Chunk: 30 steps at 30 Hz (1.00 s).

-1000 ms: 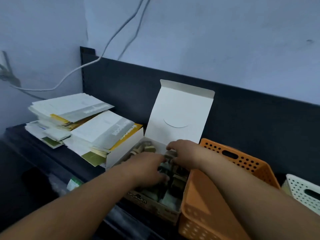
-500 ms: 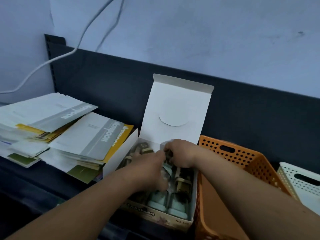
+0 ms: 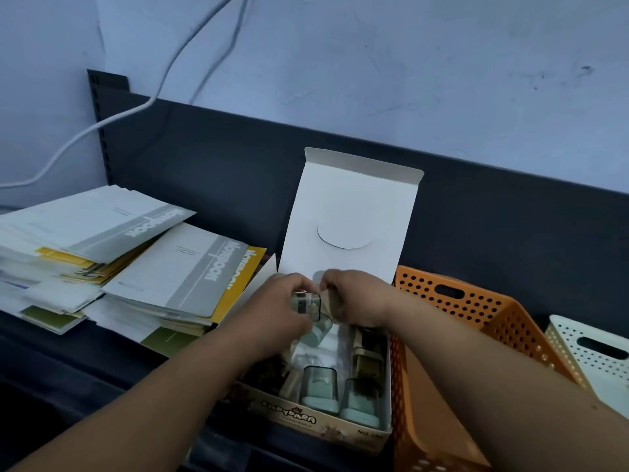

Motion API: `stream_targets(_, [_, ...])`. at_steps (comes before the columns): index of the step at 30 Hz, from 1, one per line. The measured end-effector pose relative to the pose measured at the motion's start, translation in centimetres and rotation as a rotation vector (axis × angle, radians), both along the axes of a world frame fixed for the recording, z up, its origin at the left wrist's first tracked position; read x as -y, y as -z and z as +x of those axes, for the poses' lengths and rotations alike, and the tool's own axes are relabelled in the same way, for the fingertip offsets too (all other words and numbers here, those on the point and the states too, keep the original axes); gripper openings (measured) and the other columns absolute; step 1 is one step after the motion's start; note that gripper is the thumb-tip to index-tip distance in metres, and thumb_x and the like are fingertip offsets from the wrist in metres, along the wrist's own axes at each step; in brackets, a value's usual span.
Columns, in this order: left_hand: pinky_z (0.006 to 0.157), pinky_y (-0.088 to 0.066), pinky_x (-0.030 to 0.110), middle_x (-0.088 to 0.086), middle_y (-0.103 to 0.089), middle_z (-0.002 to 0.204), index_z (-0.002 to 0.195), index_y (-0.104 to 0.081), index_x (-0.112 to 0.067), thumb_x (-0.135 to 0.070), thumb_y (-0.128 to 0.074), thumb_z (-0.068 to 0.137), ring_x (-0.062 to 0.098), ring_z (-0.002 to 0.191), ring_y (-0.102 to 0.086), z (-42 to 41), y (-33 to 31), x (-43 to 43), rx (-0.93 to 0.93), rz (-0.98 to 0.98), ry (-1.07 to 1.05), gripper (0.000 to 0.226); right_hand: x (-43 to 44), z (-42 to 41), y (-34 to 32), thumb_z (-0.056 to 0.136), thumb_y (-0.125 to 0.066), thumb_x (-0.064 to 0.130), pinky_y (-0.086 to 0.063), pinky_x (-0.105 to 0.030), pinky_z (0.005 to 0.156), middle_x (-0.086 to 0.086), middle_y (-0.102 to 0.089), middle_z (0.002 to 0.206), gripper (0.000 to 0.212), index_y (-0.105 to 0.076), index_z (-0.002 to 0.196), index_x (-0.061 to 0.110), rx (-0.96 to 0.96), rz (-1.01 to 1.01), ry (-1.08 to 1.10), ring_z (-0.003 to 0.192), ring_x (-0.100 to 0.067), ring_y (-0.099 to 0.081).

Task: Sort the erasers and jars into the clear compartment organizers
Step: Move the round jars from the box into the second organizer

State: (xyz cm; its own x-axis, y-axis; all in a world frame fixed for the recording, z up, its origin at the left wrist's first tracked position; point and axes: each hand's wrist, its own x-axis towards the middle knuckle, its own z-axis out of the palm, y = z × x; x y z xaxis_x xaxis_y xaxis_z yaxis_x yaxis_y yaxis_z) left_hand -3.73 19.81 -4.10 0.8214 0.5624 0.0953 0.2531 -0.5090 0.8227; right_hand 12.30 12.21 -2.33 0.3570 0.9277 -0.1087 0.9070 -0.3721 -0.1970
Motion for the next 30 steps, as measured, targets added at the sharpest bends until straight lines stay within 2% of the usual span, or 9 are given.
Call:
stream_targets(5, [0.062, -0.053, 0.034, 0.003, -0.062, 0.092, 0.101, -0.057, -0.029, -0.001, -0.062, 0.078, 0.018, 0.071, -0.059, -0.4, -1.5, 0.0, 0.066, -0.063, -0.04, 0.036, 2.5, -0.4, -2.4, 0.079, -0.071, 0.006, -0.048, -0.019, 0.066, 0.007, -0.06, 0.106, 0.039, -0.055, 0.11, 0.023, -0.332, 0.261, 0.06, 0.08, -0.005, -0.059])
stream_targets(7, [0.059, -0.05, 0.031, 0.006, -0.06, 0.091, 0.1, -0.057, -0.029, -0.002, -0.064, 0.078, 0.019, 0.07, -0.057, -0.2, -2.5, 0.3, 0.091, -0.066, -0.041, 0.036, 4.1, -0.8, -3.3, 0.08, -0.068, 0.005, -0.053, -0.024, 0.071, 0.008, -0.059, 0.113, 0.042, -0.055, 0.114, 0.025, -0.405, 0.328, 0.07, 0.081, -0.007, -0.061])
stream_targets(9, [0.065, -0.055, 0.033, 0.006, -0.063, 0.092, 0.102, -0.059, -0.032, -0.002, -0.067, 0.075, 0.023, 0.077, -0.062, 0.2, -3.5, 0.9, 0.105, -0.073, -0.023, 0.041, 6.1, -1.2, -4.2, 0.081, -0.068, 0.005, -0.056, -0.029, 0.077, 0.009, -0.058, 0.116, 0.045, -0.055, 0.117, 0.028, -0.431, 0.385, 0.094, 0.087, -0.011, -0.063])
stream_targets(11, [0.074, -0.058, 0.039, 0.005, -0.066, 0.095, 0.107, -0.059, -0.034, -0.003, -0.067, 0.074, 0.025, 0.086, -0.065, 0.6, -4.5, 1.9, 0.107, -0.066, -0.004, 0.046, 8.1, -1.4, -5.0, 0.081, -0.069, 0.007, -0.056, -0.026, 0.081, 0.008, -0.057, 0.116, 0.047, -0.053, 0.121, 0.028, -0.41, 0.435, 0.118, 0.094, -0.012, -0.062])
stream_targets(14, [0.073, -0.055, 0.04, 0.007, -0.064, 0.098, 0.114, -0.057, -0.027, 0.002, -0.066, 0.076, 0.025, 0.089, -0.064, 1.6, -5.7, 4.9, 0.122, -0.028, 0.052, 0.049, 12.2, -1.3, -5.9, 0.082, -0.071, 0.015, -0.051, -0.019, 0.082, 0.009, -0.058, 0.114, 0.046, -0.052, 0.122, 0.028, -0.32, 0.492, 0.166, 0.102, -0.009, -0.057])
stream_targets(19, [0.083, -0.055, 0.038, -0.002, -0.057, 0.116, 0.125, -0.049, -0.025, -0.007, -0.073, 0.079, 0.02, 0.101, -0.06, 4.3, -7.2, 12.1, 0.156, 0.036, 0.152, 0.055, 20.6, -0.6, -6.5, 0.081, -0.073, 0.021, -0.051, -0.024, 0.087, 0.013, -0.058, 0.112, 0.044, -0.053, 0.121, 0.029, -0.199, 0.544, 0.286, 0.105, -0.006, -0.056])
stream_targets(24, [0.073, -0.054, 0.028, -0.01, -0.057, 0.107, 0.114, -0.05, -0.033, -0.02, -0.076, 0.078, 0.011, 0.094, -0.061, 6.8, -7.9, 21.8, 0.191, 0.1, 0.284, 0.047, 32.3, 0.4, -6.7, 0.08, -0.072, 0.02, -0.059, -0.034, 0.077, 0.01, -0.063, 0.106, 0.041, -0.054, 0.115, 0.029, -0.202, 0.604, 0.43, 0.09, -0.009, -0.065])
stream_targets(26, [0.075, -0.053, 0.026, -0.013, -0.058, 0.106, 0.114, -0.052, -0.033, -0.022, -0.076, 0.077, 0.007, 0.091, -0.061, 7.8, -8.1, 26.7, 0.205, 0.121, 0.336, 0.045, 37.8, 0.6, -6.8, 0.082, -0.069, 0.019, -0.059, -0.032, 0.075, 0.013, -0.063, 0.103, 0.035, -0.055, 0.112, 0.03, -0.188, 0.607, 0.472, 0.086, -0.007, -0.065])
stream_targets(30, [0.08, -0.056, 0.036, -0.01, -0.062, 0.107, 0.114, -0.057, -0.032, -0.024, -0.077, 0.074, 0.01, 0.088, -0.063, 9.9, -8.2, 36.9, 0.21, 0.143, 0.403, 0.046, 48.3, 0.5, -6.8, 0.082, -0.069, 0.02, -0.054, -0.024, 0.073, 0.014, -0.062, 0.1, 0.037, -0.055, 0.114, 0.029, -0.152, 0.625, 0.569, 0.088, -0.005, -0.063])
